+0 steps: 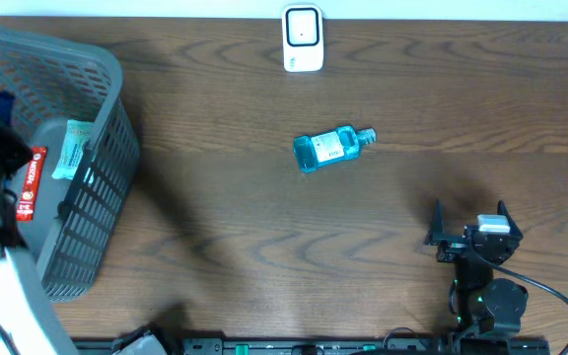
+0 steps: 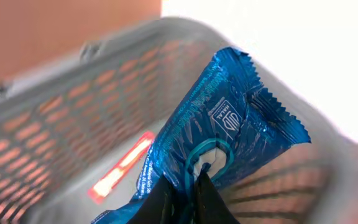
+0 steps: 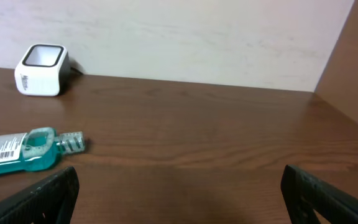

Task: Scan the item barcode
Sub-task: 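Carry the Oreo pack out and drop it beside the mouthwash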

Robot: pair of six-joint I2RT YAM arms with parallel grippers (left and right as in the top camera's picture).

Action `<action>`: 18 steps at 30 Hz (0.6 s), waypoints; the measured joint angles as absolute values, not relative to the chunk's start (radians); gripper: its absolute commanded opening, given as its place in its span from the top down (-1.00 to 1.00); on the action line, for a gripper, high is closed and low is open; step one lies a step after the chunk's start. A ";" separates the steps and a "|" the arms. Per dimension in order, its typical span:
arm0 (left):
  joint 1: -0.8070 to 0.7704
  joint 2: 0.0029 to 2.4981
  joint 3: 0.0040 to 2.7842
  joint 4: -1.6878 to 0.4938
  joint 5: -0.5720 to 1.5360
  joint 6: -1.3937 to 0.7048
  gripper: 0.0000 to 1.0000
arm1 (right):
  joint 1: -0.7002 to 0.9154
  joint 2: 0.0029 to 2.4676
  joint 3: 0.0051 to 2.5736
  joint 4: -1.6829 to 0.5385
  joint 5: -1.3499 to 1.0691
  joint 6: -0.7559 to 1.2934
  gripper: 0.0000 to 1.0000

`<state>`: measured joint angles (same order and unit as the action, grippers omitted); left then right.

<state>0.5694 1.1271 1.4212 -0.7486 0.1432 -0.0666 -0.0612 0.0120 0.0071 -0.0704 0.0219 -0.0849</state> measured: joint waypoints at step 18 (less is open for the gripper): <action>-0.051 1.160 1.423 -0.938 0.640 -0.081 0.86 | -0.061 0.012 0.007 -0.070 0.022 -0.085 -0.98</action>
